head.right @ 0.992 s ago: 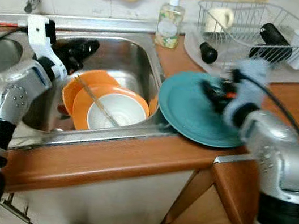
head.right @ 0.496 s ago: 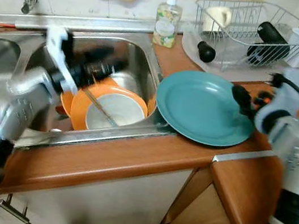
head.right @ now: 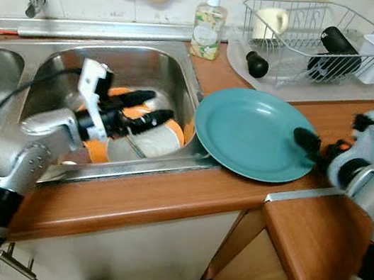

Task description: Kitchen organization

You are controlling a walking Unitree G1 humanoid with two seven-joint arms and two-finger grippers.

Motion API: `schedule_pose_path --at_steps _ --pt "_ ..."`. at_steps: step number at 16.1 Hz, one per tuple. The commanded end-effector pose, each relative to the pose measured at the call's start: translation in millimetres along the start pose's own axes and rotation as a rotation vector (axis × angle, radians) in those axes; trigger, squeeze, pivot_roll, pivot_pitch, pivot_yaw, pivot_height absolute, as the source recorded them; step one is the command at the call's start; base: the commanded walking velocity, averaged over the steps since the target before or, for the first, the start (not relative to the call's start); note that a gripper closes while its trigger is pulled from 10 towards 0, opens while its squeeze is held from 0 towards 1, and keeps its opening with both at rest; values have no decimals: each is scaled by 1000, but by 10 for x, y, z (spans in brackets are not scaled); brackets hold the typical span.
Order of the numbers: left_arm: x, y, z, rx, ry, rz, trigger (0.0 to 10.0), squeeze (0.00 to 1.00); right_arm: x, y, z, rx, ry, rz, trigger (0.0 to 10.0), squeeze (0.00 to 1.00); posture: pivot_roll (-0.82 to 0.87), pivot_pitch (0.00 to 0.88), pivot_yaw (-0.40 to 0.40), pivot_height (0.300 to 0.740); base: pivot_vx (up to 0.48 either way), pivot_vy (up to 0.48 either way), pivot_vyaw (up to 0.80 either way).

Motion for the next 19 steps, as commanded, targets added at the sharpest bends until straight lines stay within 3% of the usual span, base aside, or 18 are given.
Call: schedule_pose_path --at_steps 1,2,3,4,7,12,19 --pt "16 19 -3 -3 -4 -9 10000 0 -53 -68 -7 -32 37 -30 10000 0 -176 0 47 740 0 0 0" --pt "25 13 -5 -5 -7 -5 10000 0 -78 -97 -16 -42 49 -38 7961 0 -175 0 46 740 0 0 0" --pt "40 -4 -3 -14 -11 0 10000 0 -115 -134 -29 -57 68 -55 2196 0 -173 0 45 740 0 0 0" --pt "55 -23 5 -24 -16 1 10000 0 -133 -162 -36 -71 76 -65 0 0 -171 0 43 740 0 0 0" --pt "151 -79 76 -59 -78 14 10000 0 -171 -161 -29 -72 112 -118 0 0 -168 0 41 740 0 0 0" --pt "164 -87 129 -65 -80 28 10000 0 -234 -72 18 -37 176 -187 0 0 -170 0 44 740 0 0 0" --pt "79 -24 208 -51 -43 35 10000 0 -309 36 47 6 239 -261 0 0 -162 0 46 740 0 0 0"
Point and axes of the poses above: a point about 5 cm out from each wrist's last joint towards the gripper, its own z axis pointing back from the gripper into the wrist, its own y axis along the axis of the wrist's last joint, x = y × z, the point moved 5 cm from there along -z, pointing out of the wrist towards the gripper, and after that the axes turned 4 degrees about -z, right-handed, at the moved point
